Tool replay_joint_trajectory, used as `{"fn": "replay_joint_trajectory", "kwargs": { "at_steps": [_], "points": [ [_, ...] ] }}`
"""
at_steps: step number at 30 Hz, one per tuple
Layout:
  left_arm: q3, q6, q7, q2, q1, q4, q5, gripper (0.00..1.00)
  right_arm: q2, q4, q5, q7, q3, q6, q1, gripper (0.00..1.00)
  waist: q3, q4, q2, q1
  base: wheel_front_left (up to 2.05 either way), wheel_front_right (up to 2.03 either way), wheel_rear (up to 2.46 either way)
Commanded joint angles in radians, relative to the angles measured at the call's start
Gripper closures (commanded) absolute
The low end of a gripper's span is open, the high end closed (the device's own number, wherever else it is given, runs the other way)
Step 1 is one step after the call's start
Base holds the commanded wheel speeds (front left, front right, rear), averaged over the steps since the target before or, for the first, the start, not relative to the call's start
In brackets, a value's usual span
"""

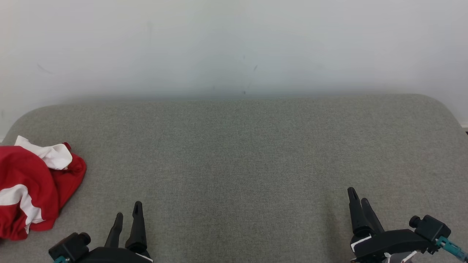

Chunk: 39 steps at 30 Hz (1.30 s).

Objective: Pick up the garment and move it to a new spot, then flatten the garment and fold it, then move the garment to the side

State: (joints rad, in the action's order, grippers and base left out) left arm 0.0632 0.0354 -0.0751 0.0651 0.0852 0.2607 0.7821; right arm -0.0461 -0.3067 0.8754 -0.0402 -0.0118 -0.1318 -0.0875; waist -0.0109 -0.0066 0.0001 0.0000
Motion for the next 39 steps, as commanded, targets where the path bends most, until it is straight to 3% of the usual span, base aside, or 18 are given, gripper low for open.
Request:
{"fn": "replay_joint_trajectory", "kwargs": {
  "at_steps": [1, 20, 39],
  "points": [
    [0.007, -0.003, -0.011, 0.01, 0.022, -0.011, -0.038, 0.0, -0.004, 0.014, -0.034, -0.007, -0.004, 0.001, -0.02, 0.0, 0.0, 0.0, -0.0001, 0.0, 0.0, 0.0, 0.0],
    [0.08, -0.04, -0.068, 0.067, 0.031, -0.006, -0.291, 0.0, -0.005, 0.023, -0.275, -0.012, -0.02, 0.001, -0.001, 0.0, -0.01, 0.002, -0.0001, 0.0, 0.0, 0.0, 0.0],
    [0.108, -0.058, -0.113, 0.099, 0.004, -0.015, -0.434, 0.0, -0.005, 0.025, -0.445, -0.022, -0.033, 0.001, 0.023, 0.0, -0.024, -0.004, -0.0001, 0.0, 0.0, 0.0, 0.0]
  ]
}}
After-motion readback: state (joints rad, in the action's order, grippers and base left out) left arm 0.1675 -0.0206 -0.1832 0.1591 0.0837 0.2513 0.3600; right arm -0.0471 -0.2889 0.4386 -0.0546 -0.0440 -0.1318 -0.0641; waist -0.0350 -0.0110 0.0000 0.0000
